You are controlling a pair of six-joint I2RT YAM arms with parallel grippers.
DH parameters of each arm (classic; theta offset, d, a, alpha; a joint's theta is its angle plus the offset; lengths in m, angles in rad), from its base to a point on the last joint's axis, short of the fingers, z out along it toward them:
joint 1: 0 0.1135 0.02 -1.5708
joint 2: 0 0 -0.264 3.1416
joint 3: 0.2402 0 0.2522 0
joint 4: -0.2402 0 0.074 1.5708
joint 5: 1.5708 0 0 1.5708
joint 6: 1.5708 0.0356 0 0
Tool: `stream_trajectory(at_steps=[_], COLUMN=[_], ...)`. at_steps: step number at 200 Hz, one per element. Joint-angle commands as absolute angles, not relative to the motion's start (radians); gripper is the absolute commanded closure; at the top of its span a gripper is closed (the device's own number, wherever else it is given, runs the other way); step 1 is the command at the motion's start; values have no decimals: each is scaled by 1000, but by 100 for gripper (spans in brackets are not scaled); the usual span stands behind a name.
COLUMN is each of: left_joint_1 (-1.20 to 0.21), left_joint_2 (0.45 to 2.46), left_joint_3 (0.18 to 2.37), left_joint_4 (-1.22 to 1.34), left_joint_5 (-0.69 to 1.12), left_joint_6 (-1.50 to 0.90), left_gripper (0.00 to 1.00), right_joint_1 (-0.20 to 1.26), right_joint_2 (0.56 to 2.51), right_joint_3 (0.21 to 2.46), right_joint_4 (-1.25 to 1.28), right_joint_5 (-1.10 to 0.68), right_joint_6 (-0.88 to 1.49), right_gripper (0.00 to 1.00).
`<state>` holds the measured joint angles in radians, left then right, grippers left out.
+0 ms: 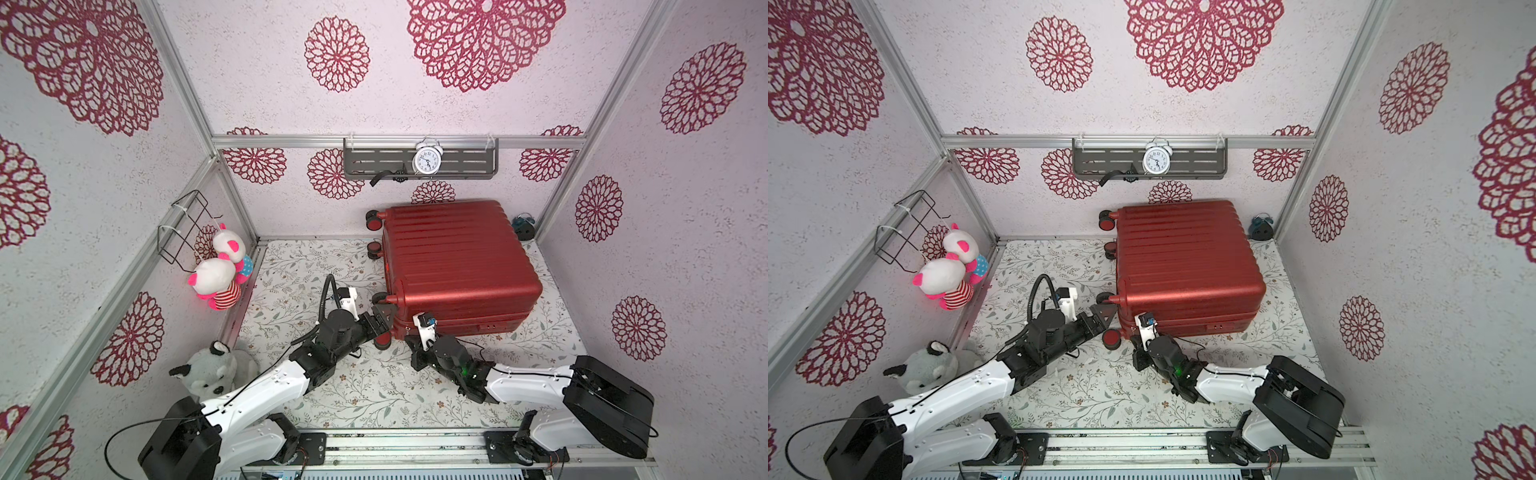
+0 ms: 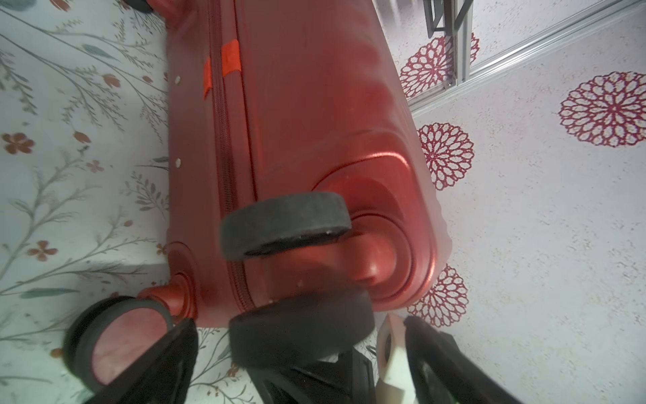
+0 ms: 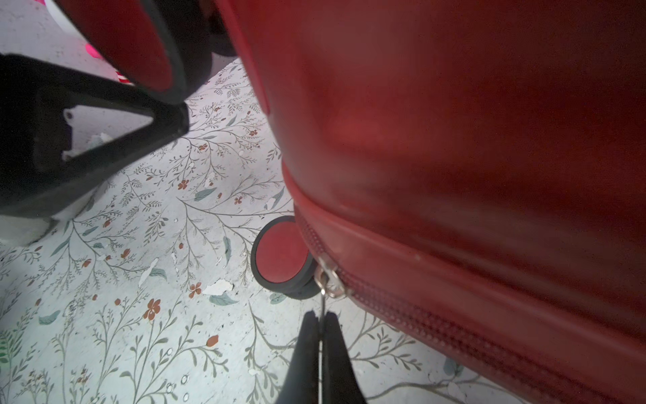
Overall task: Open the suitcase zippers
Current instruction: Unzip the zipper on the suitcase, then adjust the suitcase at the center of the board.
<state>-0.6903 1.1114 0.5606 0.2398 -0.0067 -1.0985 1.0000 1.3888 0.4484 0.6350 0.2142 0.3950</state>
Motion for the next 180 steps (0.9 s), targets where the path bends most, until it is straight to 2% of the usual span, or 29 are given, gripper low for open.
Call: stream_trajectory(at_steps=[1,42,76,132,180], left_joint_1=[-625,-449,-288,-152,-124], left_joint_2=[1066,1045,1150,1512,1844], left_joint_3=[580,622,725,986,1245], left_joint_4=[143,106,162,322,492], left_joint_5=[9,101,258,459,591], left_joint_6=[-1054,-1017,-1024,-1110,-1239], left_gripper=[3,0,1,1,1], right_joint_1=[1036,1037,1037,1037,1037], right_joint_2=[1357,1322,1327,1353,1354], right_joint_3=[433,413,409,427,434], right_joint_4=[617,597,603,615,609], right_joint_5=[140,149,156,148,145], right_joint_6=[437,453,448,445,441], right_gripper=[100,100,100,100,100])
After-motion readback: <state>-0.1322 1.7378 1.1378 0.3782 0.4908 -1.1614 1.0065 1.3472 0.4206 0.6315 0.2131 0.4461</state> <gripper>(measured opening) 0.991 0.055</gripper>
